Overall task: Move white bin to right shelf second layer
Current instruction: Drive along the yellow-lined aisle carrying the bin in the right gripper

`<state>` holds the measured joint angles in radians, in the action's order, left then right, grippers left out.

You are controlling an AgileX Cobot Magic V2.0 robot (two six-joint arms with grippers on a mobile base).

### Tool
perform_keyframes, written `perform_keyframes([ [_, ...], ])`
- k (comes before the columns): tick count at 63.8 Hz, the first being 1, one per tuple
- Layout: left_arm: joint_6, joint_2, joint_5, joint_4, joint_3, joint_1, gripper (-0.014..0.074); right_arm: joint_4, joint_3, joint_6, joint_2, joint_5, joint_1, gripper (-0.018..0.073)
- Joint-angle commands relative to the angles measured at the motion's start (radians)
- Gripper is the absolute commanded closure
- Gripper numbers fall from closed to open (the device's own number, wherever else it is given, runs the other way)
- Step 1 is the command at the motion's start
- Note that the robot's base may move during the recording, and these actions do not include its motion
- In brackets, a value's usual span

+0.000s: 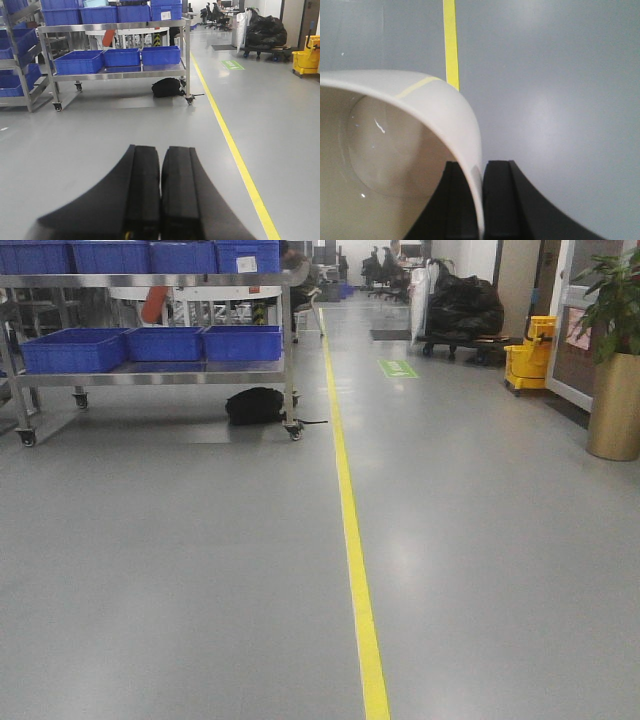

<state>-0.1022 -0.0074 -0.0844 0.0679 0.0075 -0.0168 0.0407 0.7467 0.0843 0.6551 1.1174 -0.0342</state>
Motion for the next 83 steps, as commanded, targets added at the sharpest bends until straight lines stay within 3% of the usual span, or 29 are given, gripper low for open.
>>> perform_keyframes([
  [1,0.003,-0.013,0.084,0.006,0.037,-0.004,0.0512,0.003,0.027,-0.006,0.001,-0.057,0.001,0.0502],
  [83,0.003,-0.013,0.084,0.006,0.037,-0.004,0.0512,0.003,0.027,-0.006,0.001,-0.058,0.001,0.0502],
])
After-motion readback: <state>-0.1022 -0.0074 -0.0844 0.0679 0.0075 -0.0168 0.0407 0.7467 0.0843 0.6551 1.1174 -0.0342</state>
